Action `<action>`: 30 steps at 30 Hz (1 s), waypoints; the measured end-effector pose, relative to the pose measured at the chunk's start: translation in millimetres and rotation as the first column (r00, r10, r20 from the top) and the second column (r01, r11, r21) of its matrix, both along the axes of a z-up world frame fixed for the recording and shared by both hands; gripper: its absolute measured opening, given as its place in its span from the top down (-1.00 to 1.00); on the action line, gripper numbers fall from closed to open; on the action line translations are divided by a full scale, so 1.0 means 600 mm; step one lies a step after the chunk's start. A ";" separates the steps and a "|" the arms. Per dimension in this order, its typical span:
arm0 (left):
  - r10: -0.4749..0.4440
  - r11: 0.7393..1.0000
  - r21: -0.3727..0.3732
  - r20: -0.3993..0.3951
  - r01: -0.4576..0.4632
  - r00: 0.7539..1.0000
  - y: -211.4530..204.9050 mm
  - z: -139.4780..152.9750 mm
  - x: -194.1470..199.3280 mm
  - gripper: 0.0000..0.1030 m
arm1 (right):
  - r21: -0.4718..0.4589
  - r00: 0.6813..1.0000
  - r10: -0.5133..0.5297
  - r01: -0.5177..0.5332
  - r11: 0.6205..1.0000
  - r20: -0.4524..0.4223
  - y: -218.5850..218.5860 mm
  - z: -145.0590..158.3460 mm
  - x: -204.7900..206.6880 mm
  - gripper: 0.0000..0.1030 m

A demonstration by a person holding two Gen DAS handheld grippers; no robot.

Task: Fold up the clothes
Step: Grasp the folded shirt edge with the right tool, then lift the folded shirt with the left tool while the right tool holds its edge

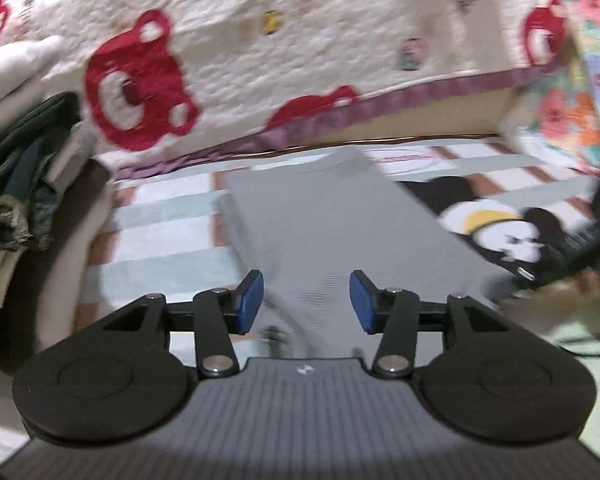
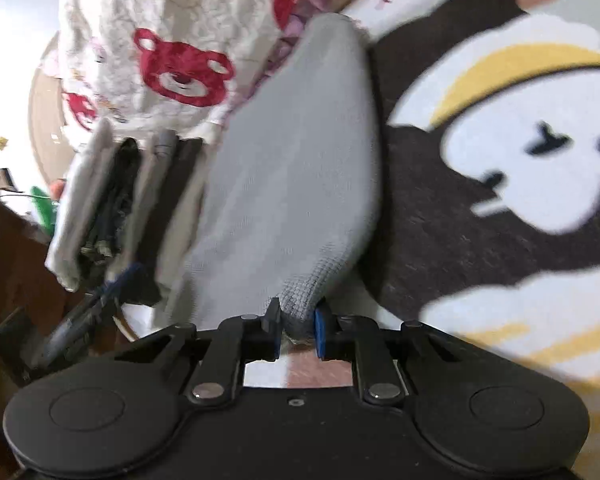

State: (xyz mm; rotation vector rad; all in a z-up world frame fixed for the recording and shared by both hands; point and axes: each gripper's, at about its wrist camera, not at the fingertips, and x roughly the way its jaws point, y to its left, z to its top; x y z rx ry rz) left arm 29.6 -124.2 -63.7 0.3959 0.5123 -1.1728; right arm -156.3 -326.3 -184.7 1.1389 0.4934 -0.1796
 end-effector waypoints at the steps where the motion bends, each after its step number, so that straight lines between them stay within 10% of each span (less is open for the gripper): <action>1: -0.032 0.999 -0.020 0.025 0.032 0.999 0.005 0.006 -0.017 0.09 | 0.000 1.000 0.002 -0.002 1.000 0.024 -0.003 0.008 0.003 0.68; 6: -0.125 0.986 -0.110 0.022 0.127 0.992 -0.003 0.009 -0.057 -0.13 | -0.023 0.993 0.026 -0.024 0.999 0.112 -0.024 0.070 0.031 0.71; 13: -0.171 0.984 -0.028 0.101 0.174 0.980 -0.028 -0.050 -0.078 -0.14 | -0.155 0.990 0.082 -0.063 0.986 0.119 -0.032 0.142 0.064 0.73; 25: -0.043 0.991 0.135 0.292 0.003 0.955 -0.042 -0.111 -0.079 -0.22 | -0.185 0.976 0.118 -0.083 0.979 0.184 -0.043 0.197 0.085 0.73; 30: 0.006 0.990 0.136 0.258 -0.043 0.966 -0.057 -0.108 -0.039 0.71 | -0.166 0.976 0.093 -0.060 0.984 0.198 -0.039 0.192 0.070 0.73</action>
